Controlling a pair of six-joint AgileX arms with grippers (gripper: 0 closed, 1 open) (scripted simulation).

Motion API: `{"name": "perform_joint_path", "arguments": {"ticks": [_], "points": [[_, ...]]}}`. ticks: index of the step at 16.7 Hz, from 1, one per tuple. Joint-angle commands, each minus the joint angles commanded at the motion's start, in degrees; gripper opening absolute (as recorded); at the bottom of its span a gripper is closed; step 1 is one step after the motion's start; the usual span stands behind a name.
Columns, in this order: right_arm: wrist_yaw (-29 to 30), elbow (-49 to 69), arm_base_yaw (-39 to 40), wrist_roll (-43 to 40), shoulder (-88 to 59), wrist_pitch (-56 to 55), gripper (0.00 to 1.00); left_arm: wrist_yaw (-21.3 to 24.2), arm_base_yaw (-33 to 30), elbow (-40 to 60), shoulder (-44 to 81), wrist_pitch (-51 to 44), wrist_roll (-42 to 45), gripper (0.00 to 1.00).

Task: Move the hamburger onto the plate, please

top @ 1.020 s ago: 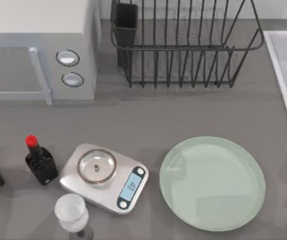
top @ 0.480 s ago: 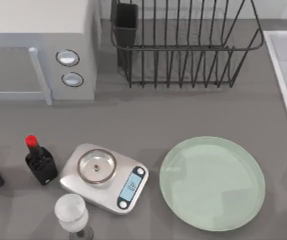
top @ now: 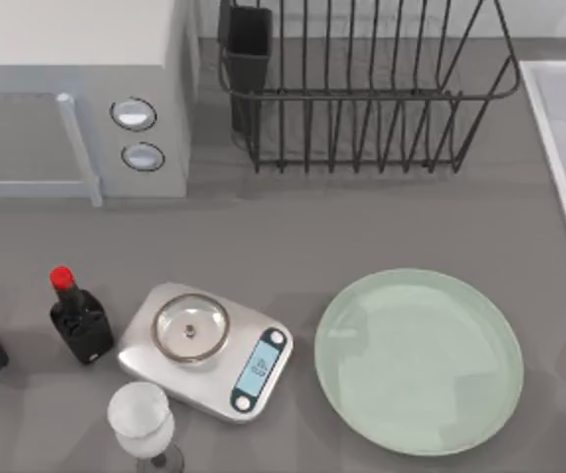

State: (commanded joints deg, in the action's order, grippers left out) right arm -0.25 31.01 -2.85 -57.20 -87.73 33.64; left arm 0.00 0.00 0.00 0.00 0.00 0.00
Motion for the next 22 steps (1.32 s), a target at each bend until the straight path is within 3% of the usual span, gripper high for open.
{"name": "perform_joint_path", "arguments": {"ticks": [1, 14, 22], "points": [[0.0, 0.0, 0.0, 0.0, 0.0, 0.0, 1.0, 0.0, 0.0, 0.0, 0.0, 0.0, 0.0, 1.0], [0.0, 0.0, 0.0, 0.0, 0.0, 0.0, 0.02, 0.0, 0.0, 0.0, 0.0, 0.0, 0.0, 1.0], [0.0, 0.0, 0.0, 0.0, 0.0, 0.0, 0.0, 0.0, 0.0, 0.0, 0.0, 0.0, 0.0, 1.0]]}}
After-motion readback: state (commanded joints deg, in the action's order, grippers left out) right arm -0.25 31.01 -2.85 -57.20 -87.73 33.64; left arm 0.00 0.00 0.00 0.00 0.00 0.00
